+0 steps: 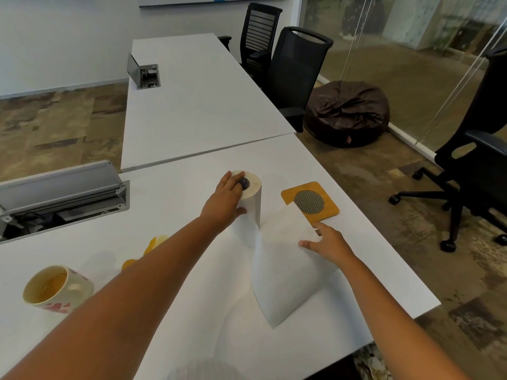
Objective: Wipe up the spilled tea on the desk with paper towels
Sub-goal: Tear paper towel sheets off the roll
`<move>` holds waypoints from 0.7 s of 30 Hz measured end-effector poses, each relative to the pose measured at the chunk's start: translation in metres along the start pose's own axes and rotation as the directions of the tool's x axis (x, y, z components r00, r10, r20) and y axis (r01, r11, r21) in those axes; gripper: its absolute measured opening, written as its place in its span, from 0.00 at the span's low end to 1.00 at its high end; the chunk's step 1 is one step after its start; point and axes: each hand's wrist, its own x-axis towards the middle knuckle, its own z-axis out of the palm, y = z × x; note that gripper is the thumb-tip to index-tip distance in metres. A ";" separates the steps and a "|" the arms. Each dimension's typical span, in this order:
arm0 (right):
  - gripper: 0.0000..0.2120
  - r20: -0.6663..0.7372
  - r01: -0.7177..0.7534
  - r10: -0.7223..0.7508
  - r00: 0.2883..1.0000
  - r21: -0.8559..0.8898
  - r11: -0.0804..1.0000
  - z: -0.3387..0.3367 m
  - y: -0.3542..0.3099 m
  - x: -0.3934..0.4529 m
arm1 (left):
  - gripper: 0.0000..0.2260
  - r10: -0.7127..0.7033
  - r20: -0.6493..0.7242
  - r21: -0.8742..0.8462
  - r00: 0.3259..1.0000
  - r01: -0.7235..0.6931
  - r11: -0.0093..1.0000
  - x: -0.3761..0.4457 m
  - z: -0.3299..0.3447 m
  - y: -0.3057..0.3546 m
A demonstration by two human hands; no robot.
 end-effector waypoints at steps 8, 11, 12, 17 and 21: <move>0.27 -0.236 0.284 -0.346 0.908 -0.260 0.923 0.043 -0.041 -0.008 | 0.27 -0.016 -0.020 0.007 1.000 0.016 1.000 -0.002 0.003 0.008; 0.26 -0.104 0.290 -0.335 0.937 -0.308 0.906 0.068 -0.054 -0.003 | 0.27 -0.019 -0.030 -0.001 0.999 0.019 1.000 -0.002 0.004 0.009; 0.26 -0.083 0.277 -0.315 0.945 -0.303 0.912 0.074 -0.057 -0.001 | 0.26 -0.018 -0.032 -0.006 0.999 0.018 1.000 -0.003 0.004 0.009; 0.19 -0.091 0.196 -0.224 0.970 -0.244 0.950 0.089 -0.066 0.012 | 0.26 -0.024 -0.038 -0.015 0.999 0.023 1.000 -0.005 0.005 0.006; 0.16 -0.096 0.150 -0.166 0.981 -0.154 0.977 0.091 -0.067 0.021 | 0.25 -0.030 -0.038 -0.037 0.999 0.028 0.999 -0.005 0.005 0.006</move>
